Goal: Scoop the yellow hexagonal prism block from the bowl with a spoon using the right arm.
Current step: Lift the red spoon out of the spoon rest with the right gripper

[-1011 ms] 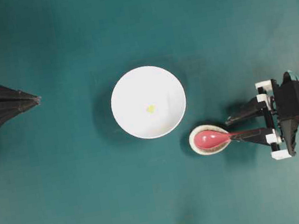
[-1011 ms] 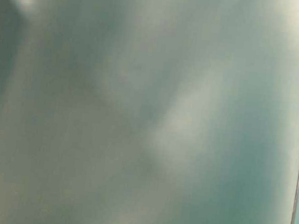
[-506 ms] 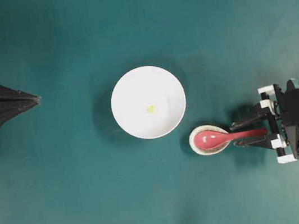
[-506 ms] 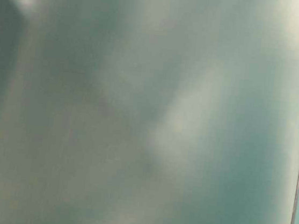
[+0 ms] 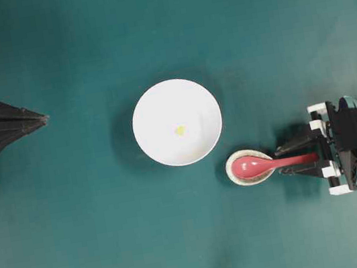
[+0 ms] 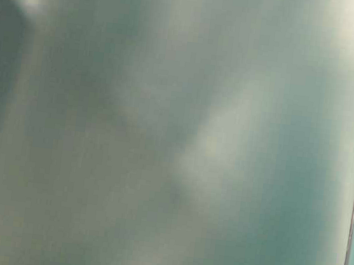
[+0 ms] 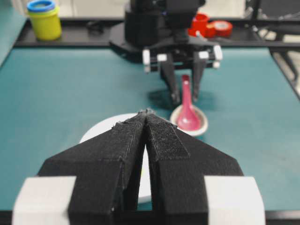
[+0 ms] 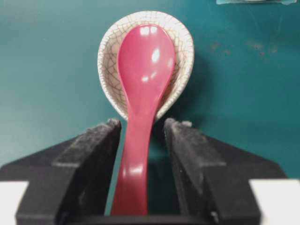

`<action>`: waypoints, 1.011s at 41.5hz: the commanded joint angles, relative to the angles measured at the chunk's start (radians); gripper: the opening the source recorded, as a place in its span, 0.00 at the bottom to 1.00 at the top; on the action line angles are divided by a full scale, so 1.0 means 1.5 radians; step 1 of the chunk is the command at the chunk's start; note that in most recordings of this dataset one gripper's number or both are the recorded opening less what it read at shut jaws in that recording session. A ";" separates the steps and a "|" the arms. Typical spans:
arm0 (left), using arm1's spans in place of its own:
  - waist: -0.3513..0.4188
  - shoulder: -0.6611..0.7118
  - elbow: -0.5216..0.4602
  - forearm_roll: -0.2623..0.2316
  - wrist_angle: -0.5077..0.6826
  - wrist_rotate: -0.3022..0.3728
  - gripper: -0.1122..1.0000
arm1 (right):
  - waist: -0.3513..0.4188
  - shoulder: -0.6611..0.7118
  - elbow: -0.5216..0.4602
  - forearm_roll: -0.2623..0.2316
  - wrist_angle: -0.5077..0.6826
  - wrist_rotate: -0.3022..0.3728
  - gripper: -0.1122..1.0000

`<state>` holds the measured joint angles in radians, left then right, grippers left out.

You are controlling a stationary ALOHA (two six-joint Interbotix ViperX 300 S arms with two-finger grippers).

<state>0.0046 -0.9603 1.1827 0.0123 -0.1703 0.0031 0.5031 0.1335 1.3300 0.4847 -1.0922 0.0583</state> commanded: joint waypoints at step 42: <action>0.000 0.005 -0.011 0.001 -0.004 0.000 0.11 | -0.017 -0.184 -0.003 -0.002 0.108 -0.051 0.32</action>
<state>0.0031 -0.9618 1.1827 0.0123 -0.1703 0.0031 0.4924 -0.0859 1.3361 0.4832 -0.9695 -0.0046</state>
